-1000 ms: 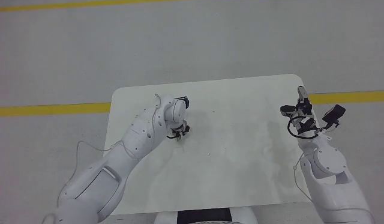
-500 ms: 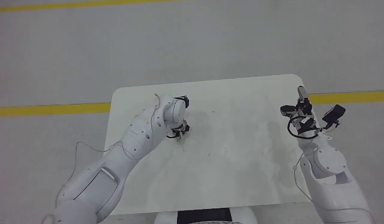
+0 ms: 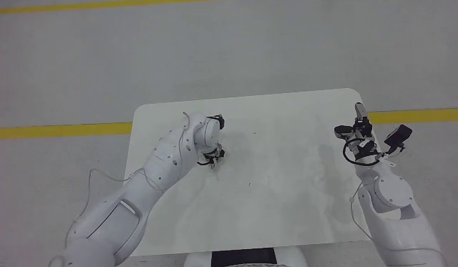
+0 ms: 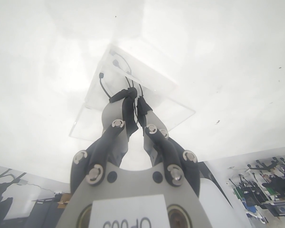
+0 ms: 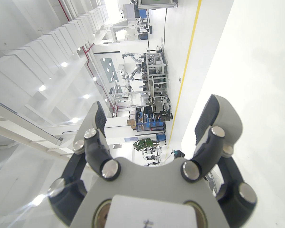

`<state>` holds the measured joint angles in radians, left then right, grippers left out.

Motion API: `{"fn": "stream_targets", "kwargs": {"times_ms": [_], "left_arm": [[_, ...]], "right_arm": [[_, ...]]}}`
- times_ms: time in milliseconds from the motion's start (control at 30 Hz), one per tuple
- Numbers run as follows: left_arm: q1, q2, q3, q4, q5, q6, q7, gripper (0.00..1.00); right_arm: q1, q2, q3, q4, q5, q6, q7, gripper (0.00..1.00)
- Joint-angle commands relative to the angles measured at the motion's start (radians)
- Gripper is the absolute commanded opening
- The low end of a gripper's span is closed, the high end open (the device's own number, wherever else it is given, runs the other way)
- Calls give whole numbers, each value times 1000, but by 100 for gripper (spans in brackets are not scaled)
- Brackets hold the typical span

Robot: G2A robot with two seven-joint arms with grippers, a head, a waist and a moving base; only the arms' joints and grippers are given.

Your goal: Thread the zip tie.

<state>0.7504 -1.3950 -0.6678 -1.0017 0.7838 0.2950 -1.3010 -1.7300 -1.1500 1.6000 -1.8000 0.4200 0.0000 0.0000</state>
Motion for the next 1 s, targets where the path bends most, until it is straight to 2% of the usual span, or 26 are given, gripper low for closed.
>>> {"fn": "stream_targets", "kwargs": {"times_ms": [0,533,633,800,900,967], "left_arm": [[-2,0,2,3,-2,0,1,8],[-10,-2,17,14,-15,8,8,12],[-12,-3,21,21,-22,4,9,11],[-19,-7,27,39,-33,0,14,0],[-24,-9,32,51,-39,-1,16,0],[-26,-9,32,45,-36,9,22,0]], "right_arm": [[0,0,0,0,0,0,0,100],[0,0,0,0,0,0,0,100],[0,0,0,0,0,0,0,100],[0,0,0,0,0,0,0,100],[0,0,0,0,0,0,0,100],[0,0,0,0,0,0,0,100]]}}
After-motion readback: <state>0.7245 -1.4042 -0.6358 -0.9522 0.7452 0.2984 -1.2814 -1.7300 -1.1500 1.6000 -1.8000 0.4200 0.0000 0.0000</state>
